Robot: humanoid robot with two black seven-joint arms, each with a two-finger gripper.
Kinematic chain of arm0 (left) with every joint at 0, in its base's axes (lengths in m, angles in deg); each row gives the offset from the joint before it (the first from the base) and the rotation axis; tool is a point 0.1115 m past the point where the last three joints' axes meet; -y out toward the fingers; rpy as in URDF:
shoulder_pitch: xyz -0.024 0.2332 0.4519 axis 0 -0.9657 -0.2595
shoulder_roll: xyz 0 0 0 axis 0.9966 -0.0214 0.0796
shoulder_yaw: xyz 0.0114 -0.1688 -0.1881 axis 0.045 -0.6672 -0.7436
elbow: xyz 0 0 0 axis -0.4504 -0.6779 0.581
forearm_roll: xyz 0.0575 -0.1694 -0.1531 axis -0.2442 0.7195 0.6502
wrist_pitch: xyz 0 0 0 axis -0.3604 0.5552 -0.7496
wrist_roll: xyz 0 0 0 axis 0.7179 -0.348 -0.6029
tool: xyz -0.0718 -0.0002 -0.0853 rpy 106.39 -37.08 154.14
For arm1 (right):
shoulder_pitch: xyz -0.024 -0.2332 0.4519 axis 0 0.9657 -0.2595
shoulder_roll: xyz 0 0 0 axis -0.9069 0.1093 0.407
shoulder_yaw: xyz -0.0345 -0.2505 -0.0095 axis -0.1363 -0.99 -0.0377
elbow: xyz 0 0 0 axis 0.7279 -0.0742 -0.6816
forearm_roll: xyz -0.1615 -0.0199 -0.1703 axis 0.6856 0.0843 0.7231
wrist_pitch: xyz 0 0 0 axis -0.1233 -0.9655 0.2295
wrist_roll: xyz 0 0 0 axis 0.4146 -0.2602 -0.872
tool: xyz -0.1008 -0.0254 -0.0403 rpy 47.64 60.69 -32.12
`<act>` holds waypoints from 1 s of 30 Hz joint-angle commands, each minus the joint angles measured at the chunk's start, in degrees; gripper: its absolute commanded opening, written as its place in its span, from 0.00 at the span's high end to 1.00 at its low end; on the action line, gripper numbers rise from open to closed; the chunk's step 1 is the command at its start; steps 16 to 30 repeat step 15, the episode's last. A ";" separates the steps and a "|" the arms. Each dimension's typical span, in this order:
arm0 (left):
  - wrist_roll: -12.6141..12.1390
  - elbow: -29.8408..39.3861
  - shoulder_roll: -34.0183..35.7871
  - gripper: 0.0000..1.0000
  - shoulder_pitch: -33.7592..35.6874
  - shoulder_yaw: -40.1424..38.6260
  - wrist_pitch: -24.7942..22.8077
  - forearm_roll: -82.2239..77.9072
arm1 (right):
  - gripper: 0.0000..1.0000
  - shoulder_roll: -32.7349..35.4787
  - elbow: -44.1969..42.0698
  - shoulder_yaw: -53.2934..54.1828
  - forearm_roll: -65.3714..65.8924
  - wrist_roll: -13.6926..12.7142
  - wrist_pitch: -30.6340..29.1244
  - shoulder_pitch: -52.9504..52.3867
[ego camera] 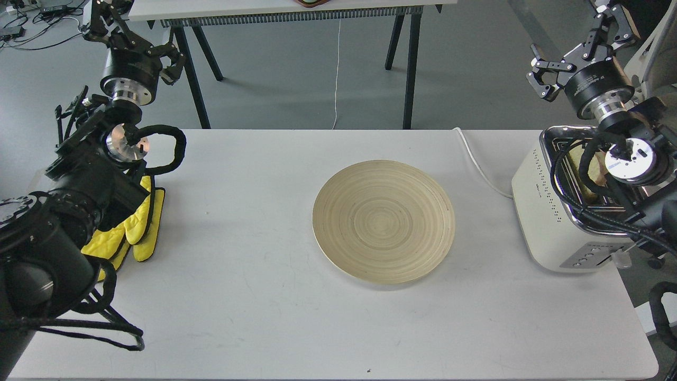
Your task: Put bread in toaster with right arm
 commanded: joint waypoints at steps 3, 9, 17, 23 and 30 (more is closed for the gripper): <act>0.05 -0.01 -0.01 0.00 0.00 0.02 0.00 0.00 | 0.00 -0.63 -0.61 1.52 -0.01 -0.01 -0.57 -0.03; 0.05 -0.01 -0.01 0.00 0.00 0.02 0.00 0.00 | 0.00 -1.33 0.00 0.91 -0.01 -0.02 -0.66 -0.03; -0.03 0.08 -0.01 0.00 0.00 0.02 0.00 0.00 | 0.00 -1.42 -0.26 0.91 -0.01 0.07 -0.04 -0.03; -0.03 0.08 -0.01 0.00 0.00 0.02 0.00 0.00 | 0.00 -1.42 -0.26 0.91 -0.01 0.07 -0.04 -0.03; -0.03 0.08 -0.01 0.00 0.00 0.02 0.00 0.00 | 0.00 -1.42 -0.26 0.91 -0.01 0.07 -0.04 -0.03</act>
